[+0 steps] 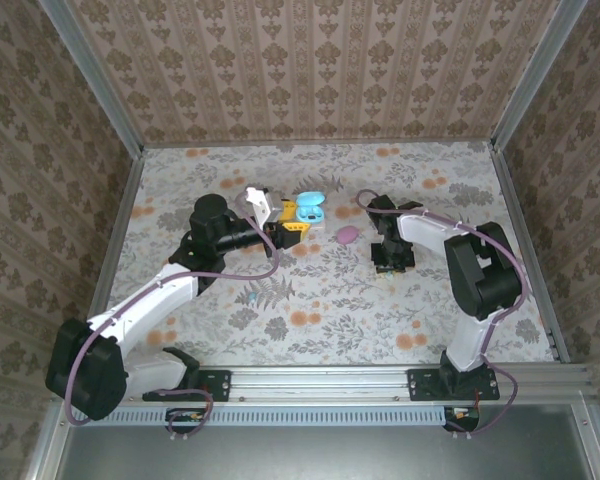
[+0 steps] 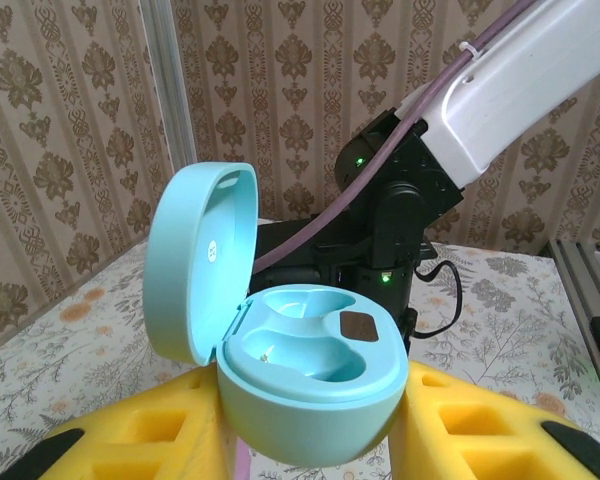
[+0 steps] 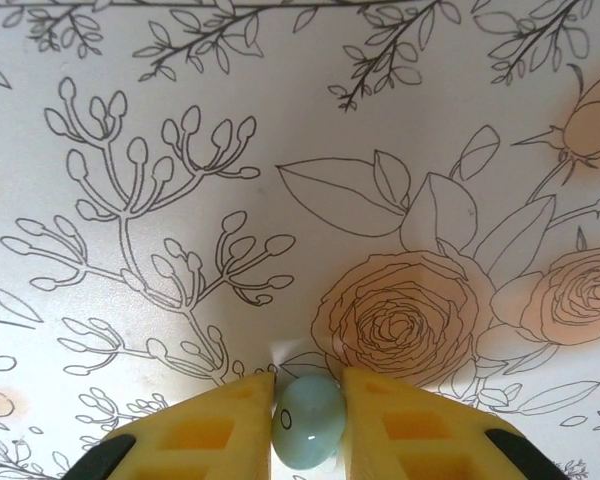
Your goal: Insert the wireless bluetooth earbuds into the charging case
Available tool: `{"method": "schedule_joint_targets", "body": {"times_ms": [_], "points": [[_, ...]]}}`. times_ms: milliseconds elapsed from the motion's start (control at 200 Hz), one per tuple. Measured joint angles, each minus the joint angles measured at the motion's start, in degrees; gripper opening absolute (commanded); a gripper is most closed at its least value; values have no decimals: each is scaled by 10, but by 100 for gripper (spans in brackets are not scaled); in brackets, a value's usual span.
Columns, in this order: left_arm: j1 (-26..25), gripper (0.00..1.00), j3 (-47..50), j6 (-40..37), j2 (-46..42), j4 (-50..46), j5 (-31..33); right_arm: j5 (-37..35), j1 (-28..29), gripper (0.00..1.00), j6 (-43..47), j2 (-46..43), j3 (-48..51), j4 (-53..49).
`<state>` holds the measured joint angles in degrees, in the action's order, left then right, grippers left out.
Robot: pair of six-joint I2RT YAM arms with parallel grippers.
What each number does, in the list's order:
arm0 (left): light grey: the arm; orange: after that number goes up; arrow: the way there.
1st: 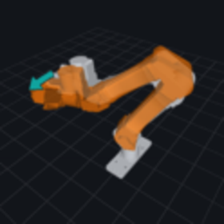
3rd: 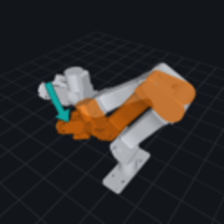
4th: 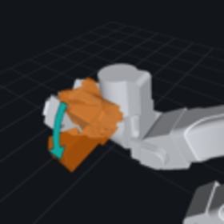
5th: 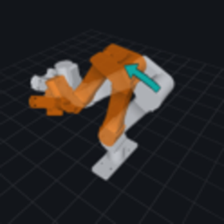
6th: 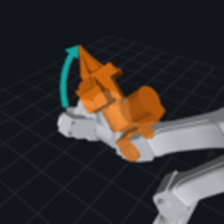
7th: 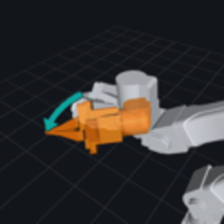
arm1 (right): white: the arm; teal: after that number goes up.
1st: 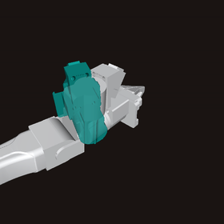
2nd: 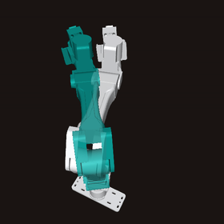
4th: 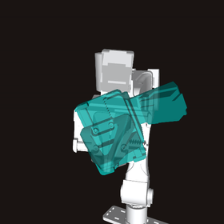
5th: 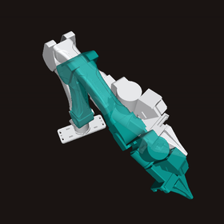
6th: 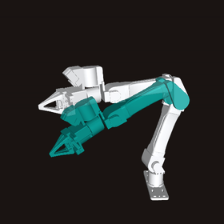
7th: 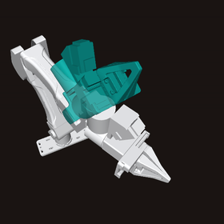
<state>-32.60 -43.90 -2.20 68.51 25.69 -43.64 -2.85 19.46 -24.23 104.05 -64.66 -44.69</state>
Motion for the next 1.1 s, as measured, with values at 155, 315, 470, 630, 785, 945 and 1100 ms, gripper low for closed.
{"method": "schedule_joint_targets", "body": {"times_ms": [155,315,470,630,785,945,1100], "points": [[0,40,0,0,3,1,0,38,-3,25,-2,-67,15,10],[0,40,-2,1,23,6,0,128,-21,26,-27,-210,19,51],[0,39,-9,16,50,16,-10,215,-29,28,-56,-322,12,103],[-2,39,-20,36,72,39,-31,309,-29,28,-78,-357,-23,152],[-11,39,-28,42,76,45,-52,359,-29,28,-88,-358,-40,183],[-11,38,-30,38,66,30,-18,325,-29,28,-63,-346,-53,142],[-1,36,-21,33,20,3,79,278,-17,30,-41,-285,-26,132]]}}
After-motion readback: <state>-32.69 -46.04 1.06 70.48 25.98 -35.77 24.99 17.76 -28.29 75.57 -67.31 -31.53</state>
